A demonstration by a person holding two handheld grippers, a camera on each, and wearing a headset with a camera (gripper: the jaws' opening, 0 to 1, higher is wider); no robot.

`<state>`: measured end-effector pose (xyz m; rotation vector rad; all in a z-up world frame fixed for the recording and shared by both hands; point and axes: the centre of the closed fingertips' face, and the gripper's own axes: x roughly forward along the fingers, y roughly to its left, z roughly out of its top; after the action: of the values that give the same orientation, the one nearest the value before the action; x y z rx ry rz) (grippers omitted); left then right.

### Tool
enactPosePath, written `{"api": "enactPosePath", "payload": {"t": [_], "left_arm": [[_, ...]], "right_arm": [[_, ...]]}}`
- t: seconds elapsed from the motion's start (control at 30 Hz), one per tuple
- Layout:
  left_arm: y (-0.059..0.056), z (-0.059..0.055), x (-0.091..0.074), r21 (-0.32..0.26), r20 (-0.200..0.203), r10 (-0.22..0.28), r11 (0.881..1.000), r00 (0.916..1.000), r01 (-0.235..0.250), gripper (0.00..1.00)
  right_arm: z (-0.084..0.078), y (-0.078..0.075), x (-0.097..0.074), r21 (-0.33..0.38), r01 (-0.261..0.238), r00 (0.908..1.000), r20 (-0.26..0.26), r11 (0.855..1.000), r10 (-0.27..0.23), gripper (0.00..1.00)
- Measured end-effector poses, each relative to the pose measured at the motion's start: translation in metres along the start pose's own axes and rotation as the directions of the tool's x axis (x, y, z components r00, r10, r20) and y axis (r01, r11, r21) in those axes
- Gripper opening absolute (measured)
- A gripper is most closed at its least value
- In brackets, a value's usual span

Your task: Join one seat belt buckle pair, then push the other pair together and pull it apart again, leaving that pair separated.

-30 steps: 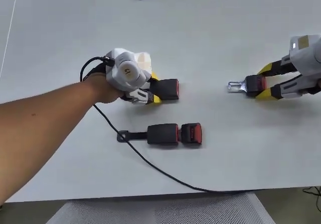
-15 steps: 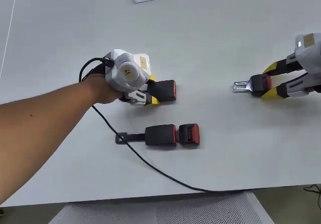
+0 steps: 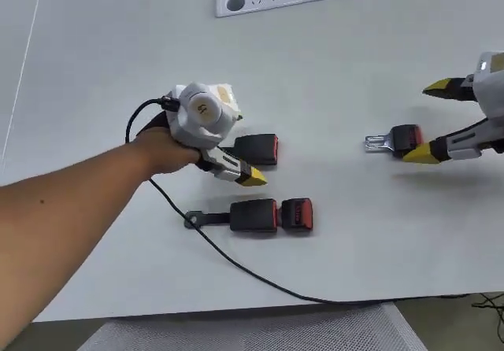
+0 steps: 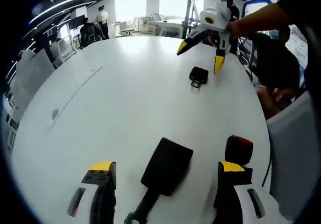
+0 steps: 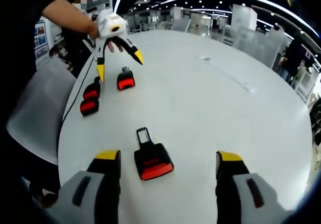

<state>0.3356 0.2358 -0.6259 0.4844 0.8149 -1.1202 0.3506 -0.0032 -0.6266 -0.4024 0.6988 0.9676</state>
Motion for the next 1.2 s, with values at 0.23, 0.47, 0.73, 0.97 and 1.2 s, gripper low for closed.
{"api": "enactPosePath", "payload": {"t": [0.23, 0.47, 0.73, 0.97, 1.2], "left_arm": [[0.014, 0.010, -0.039, -0.176, 0.146, 0.178, 0.973, 0.9731, -0.152, 0.99], [0.008, 0.008, -0.081, -0.288, 0.229, 0.307, 0.928, 0.9236, -0.237, 1.00], [-0.014, -0.015, -0.132, -0.358, 0.294, 0.391, 0.891, 0.8721, -0.279, 1.00], [-0.032, -0.042, -0.157, -0.397, 0.302, 0.423, 0.871, 0.8546, -0.291, 1.00], [-0.056, -0.069, -0.172, -0.420, 0.291, 0.424, 0.862, 0.8575, -0.284, 1.00]], "right_arm": [[0.015, -0.006, -0.023, 0.101, 0.219, 0.9671, 0.109, 0.970, -0.230, 0.89], [0.034, 0.022, -0.039, 0.169, 0.304, 0.9281, 0.170, 0.938, -0.331, 0.96], [0.063, 0.070, -0.052, 0.185, 0.326, 0.8971, 0.248, 0.927, -0.365, 0.98], [0.063, 0.095, -0.059, 0.200, 0.331, 0.8875, 0.266, 0.922, -0.377, 0.99], [0.048, 0.120, -0.063, 0.216, 0.331, 0.8913, 0.248, 0.919, -0.380, 0.99]]}}
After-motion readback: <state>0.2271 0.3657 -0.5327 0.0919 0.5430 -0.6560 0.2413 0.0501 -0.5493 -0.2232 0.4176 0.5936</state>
